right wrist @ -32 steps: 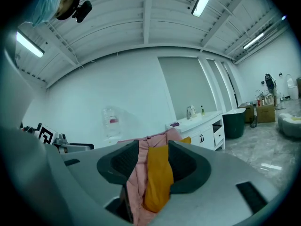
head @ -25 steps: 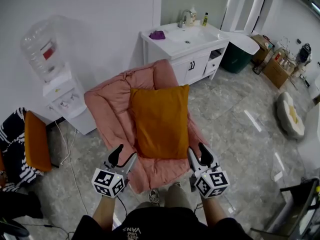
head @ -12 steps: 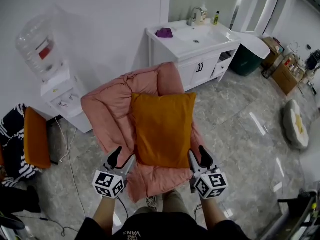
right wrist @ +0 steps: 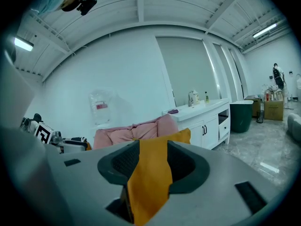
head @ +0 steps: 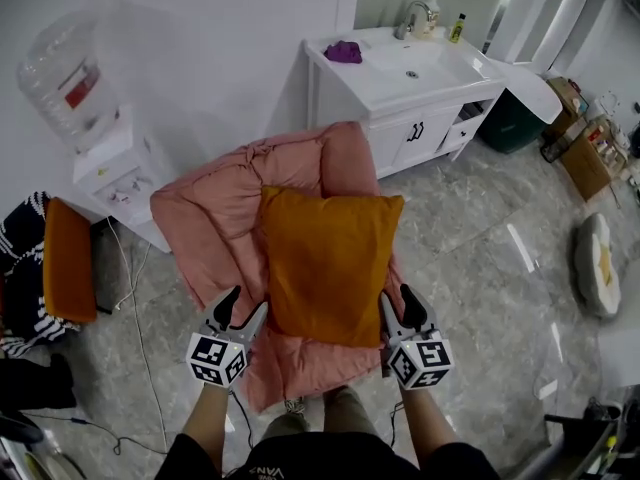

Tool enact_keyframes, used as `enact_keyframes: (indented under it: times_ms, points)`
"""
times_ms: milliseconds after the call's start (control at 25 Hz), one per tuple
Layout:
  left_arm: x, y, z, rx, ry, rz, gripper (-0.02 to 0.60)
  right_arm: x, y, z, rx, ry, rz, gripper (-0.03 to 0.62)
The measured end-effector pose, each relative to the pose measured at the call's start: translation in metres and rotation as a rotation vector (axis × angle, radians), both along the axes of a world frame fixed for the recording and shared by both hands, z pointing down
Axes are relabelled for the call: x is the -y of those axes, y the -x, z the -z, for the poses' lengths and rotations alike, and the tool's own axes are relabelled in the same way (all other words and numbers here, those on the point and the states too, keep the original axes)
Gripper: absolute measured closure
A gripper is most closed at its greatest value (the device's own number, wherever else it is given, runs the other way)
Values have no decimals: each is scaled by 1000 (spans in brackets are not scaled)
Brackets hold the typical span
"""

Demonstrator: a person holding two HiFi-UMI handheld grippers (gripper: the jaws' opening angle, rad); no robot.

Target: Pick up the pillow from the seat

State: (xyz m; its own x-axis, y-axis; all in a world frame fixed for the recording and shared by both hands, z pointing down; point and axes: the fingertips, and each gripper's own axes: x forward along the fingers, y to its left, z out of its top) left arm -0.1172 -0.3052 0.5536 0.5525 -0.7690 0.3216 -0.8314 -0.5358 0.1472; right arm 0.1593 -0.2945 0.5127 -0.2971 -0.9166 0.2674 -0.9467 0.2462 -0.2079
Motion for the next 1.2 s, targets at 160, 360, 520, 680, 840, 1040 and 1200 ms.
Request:
enact_keyframes:
  times_ms: [160, 360, 520, 680, 840, 1040, 1200]
  points:
    - [26, -6, -19, 12, 16, -2, 328, 26, -8, -21, 9, 29, 1, 421]
    - [58, -9, -49, 17, 65, -6, 328, 51, -12, -48, 16, 79, 13, 408]
    - [79, -8, -72, 25, 114, -15, 328, 67, -14, -69, 15, 127, 23, 376]
    - [103, -7, -90, 33, 161, -14, 328, 83, -18, -85, 7, 164, 30, 370]
    - [128, -7, -104, 3, 193, -13, 328, 100, -22, -99, -3, 189, 34, 367]
    - [155, -7, -124, -56, 241, -2, 321, 122, -28, -112, -15, 210, 35, 358]
    - [174, -5, -137, -90, 276, 1, 311, 134, -36, -121, -9, 232, 34, 350]
